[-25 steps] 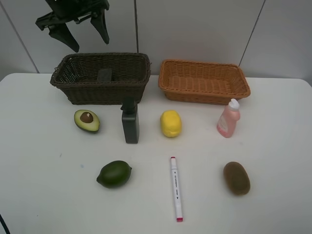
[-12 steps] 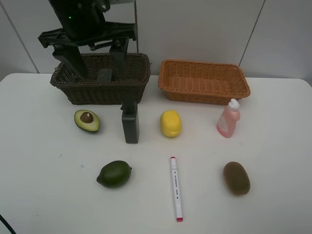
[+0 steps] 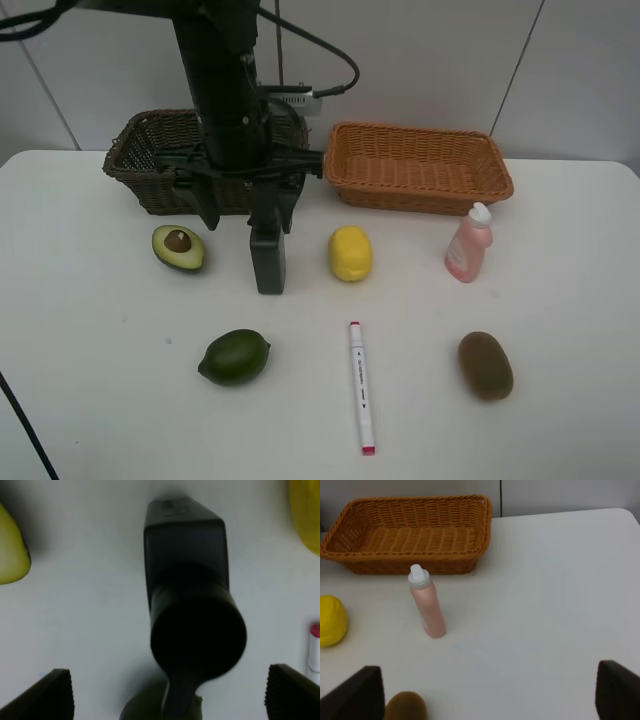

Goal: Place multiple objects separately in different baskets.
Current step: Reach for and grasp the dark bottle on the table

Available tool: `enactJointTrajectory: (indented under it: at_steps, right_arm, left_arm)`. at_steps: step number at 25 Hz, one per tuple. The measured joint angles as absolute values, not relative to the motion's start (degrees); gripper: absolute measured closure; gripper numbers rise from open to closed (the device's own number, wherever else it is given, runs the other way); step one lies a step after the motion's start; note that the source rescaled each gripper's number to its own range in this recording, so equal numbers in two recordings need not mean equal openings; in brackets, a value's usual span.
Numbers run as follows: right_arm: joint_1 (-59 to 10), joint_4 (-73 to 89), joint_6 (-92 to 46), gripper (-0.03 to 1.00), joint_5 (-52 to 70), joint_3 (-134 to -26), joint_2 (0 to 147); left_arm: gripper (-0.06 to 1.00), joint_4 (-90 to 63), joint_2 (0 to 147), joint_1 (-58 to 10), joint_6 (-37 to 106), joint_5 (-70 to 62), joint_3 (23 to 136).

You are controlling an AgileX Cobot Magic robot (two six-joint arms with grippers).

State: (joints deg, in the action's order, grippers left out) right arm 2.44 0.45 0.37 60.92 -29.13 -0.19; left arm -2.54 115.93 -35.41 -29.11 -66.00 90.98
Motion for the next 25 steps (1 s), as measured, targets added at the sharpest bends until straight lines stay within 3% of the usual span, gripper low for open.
enactJointTrajectory:
  at_steps: [14, 16, 17, 18, 20, 21, 25]
  right_arm:
    - [2.44, 0.45, 0.37, -0.03, 60.92, -29.13, -0.19]
    - [2.44, 0.45, 0.37, -0.03, 60.92, -29.13, -0.19]
    - [2.44, 0.45, 0.37, -0.03, 60.92, -29.13, -0.19]
    - [2.44, 0.45, 0.37, -0.03, 60.92, -29.13, -0.19]
    - [2.44, 0.45, 0.37, -0.03, 60.92, -29.13, -0.19]
    - [2.44, 0.45, 0.37, -0.03, 60.92, -29.13, -0.19]
    - [2.44, 0.45, 0.37, -0.03, 60.92, -29.13, -0.19]
  left_arm:
    - [-0.01, -1.49, 124.14, -35.41, -28.7, -56.4, 90.98]
    - [0.12, -1.49, 124.15, -35.41, -28.7, -56.68, 90.98]
    - [0.26, -1.49, 124.2, -35.41, -28.7, -56.92, 90.98]
    - [0.4, -1.49, 124.2, -35.41, -28.7, -57.33, 90.98]
    - [0.84, -1.74, 124.2, -35.41, -28.49, -58.11, 90.98]
    - [0.94, -1.68, 124.2, -35.41, -28.06, -58.34, 90.98]
    - [0.93, -1.61, 124.06, -35.41, -26.08, -59.38, 90.98]
